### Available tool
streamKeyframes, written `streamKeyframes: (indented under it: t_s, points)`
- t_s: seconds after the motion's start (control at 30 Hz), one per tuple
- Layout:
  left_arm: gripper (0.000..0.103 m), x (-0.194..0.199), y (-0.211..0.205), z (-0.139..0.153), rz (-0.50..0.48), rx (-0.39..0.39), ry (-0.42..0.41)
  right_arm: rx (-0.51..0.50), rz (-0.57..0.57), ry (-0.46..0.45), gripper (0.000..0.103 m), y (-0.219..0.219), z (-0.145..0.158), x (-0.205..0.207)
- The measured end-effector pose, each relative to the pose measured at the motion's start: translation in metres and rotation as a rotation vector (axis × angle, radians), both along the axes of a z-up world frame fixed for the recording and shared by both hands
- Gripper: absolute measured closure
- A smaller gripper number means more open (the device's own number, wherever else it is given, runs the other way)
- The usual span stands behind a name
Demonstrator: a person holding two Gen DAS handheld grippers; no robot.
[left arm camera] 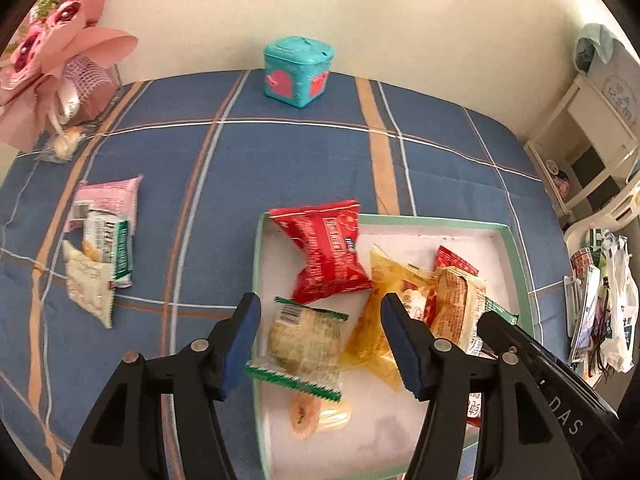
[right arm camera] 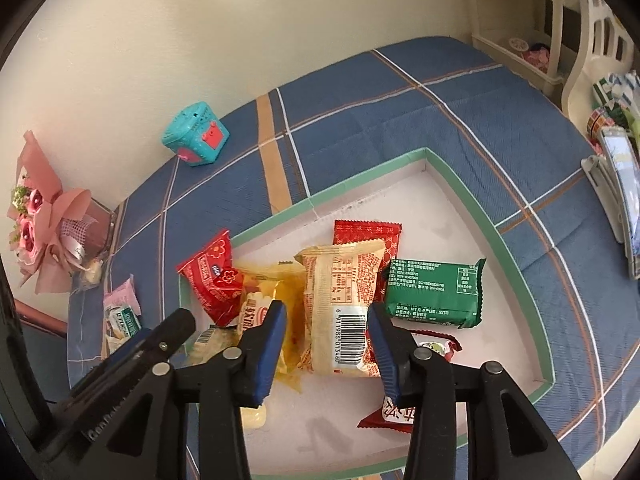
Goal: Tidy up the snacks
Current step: 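Lower both packs into the tray and open both tools, then move both open tools back from the tray toward the remaining snack packs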
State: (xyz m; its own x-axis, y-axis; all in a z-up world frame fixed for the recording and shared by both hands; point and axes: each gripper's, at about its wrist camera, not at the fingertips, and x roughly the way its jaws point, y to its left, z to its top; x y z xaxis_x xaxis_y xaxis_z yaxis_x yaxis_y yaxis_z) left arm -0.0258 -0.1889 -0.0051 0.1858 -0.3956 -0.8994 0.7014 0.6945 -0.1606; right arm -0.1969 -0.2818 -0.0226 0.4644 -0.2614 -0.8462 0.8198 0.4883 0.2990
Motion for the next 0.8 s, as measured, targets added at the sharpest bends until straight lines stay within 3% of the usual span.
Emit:
streamKeyframes:
  t_s: [0.1,0.33,0.43,0.67,0.8]
  points:
    - [0.039,0.004,0.007,0.005,0.025,0.015,-0.006,-0.017,0.011,0.004,0.055,0.005,0.006,0.000]
    - [0.038,0.019,0.033,0.014,0.080,0.039,-0.027,-0.065,0.040,0.040,0.038,0.020,0.014,0.001]
    - [0.026,0.025,0.043,0.015,0.104,0.046,-0.035,-0.082,0.048,0.056,0.032,0.025,0.014,0.003]
    - [0.017,0.035,0.061,0.012,0.146,0.057,-0.038,-0.099,0.079,0.089,0.015,0.032,0.010,0.010]
    - [0.013,0.036,0.066,0.009,0.142,0.076,-0.058,-0.107,0.091,0.099,0.010,0.035,0.009,0.013]
